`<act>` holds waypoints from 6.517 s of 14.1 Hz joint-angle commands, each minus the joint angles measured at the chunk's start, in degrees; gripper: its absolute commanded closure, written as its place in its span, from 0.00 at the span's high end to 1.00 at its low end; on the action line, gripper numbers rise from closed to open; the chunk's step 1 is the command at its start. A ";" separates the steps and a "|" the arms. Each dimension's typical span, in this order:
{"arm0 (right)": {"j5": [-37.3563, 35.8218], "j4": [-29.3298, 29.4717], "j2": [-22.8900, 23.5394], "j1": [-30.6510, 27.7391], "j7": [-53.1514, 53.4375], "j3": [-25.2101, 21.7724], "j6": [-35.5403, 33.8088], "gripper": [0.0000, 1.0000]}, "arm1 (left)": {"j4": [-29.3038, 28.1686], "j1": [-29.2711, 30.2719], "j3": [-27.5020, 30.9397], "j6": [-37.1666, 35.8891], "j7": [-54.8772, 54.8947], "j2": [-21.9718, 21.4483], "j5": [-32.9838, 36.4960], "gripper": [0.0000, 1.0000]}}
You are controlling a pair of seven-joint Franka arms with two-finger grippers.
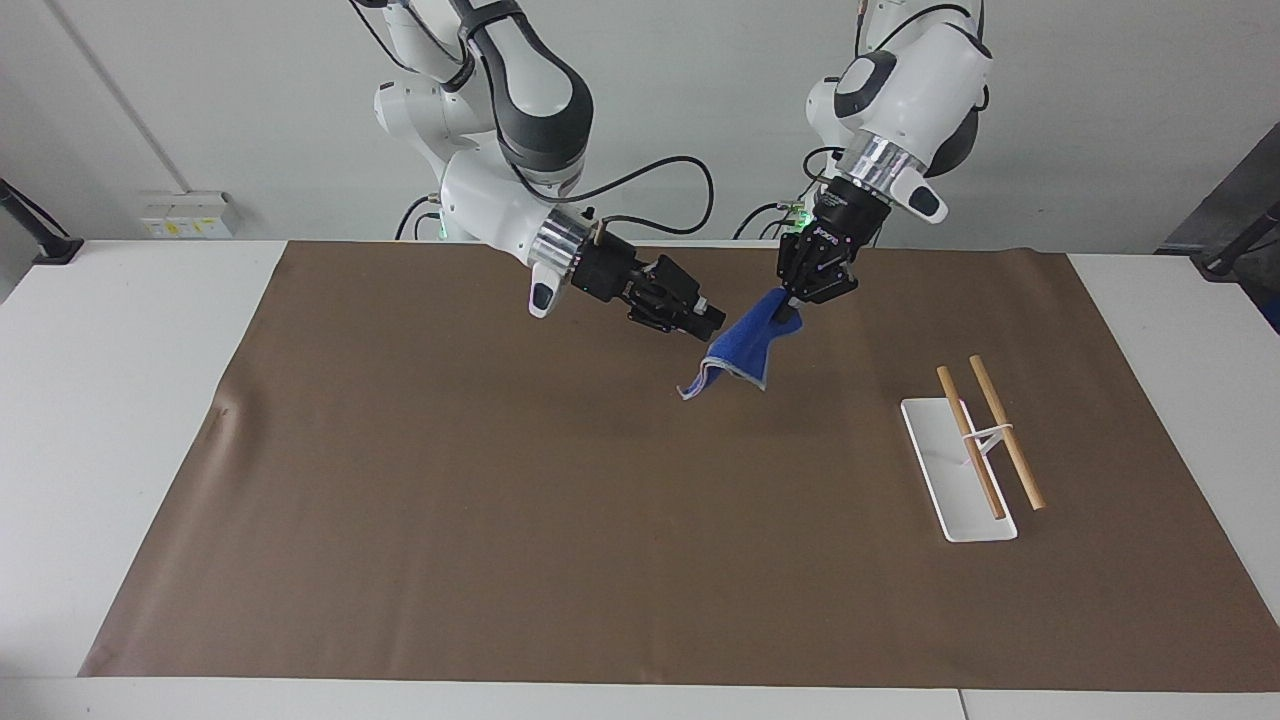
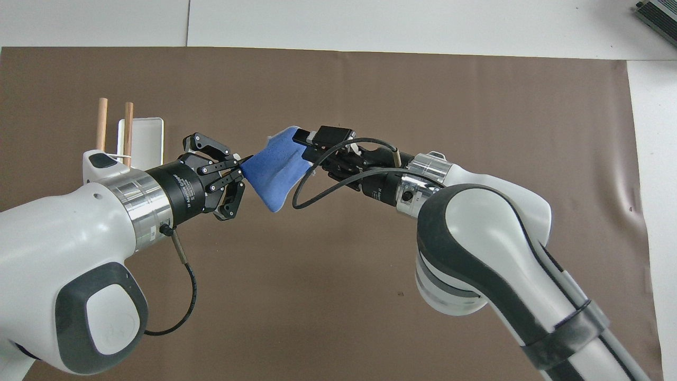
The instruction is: Right arm passes towel to left arm to hang
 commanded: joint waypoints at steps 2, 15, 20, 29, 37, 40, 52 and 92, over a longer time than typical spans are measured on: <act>-16.19 -1.21 0.19 -4.25 -0.93 0.36 -0.27 1.00 | -1.25 3.95 -0.42 7.27 1.76 3.04 0.97 0.00; -81.99 9.14 -1.03 -6.83 20.42 -11.73 -30.38 1.00 | -1.70 24.60 -0.42 14.67 4.58 12.80 0.88 0.00; -83.05 15.65 -4.81 -6.37 19.72 -18.88 -45.67 1.00 | -1.26 30.14 -0.42 14.58 4.75 14.65 0.89 0.00; -80.94 17.42 -7.19 -11.12 19.55 -21.61 -57.14 1.00 | 2.00 31.65 -0.15 14.49 5.72 16.14 0.89 0.01; -81.82 20.41 -7.54 -10.68 12.70 -26.17 -61.17 1.00 | -1.78 29.45 -0.24 16.77 2.65 15.70 0.80 0.01; -81.20 18.40 -8.68 -10.68 13.04 -26.80 -61.18 1.00 | -1.78 29.18 -0.15 16.69 1.50 15.70 0.80 0.48; -81.11 18.48 -8.77 -10.59 12.60 -26.19 -62.05 1.00 | 4.27 32.52 0.37 5.38 5.37 15.36 3.42 1.00; -79.18 18.57 -8.86 -10.94 12.78 -25.39 -63.64 1.00 | 39.70 14.95 -0.42 -64.32 106.61 11.05 34.20 1.00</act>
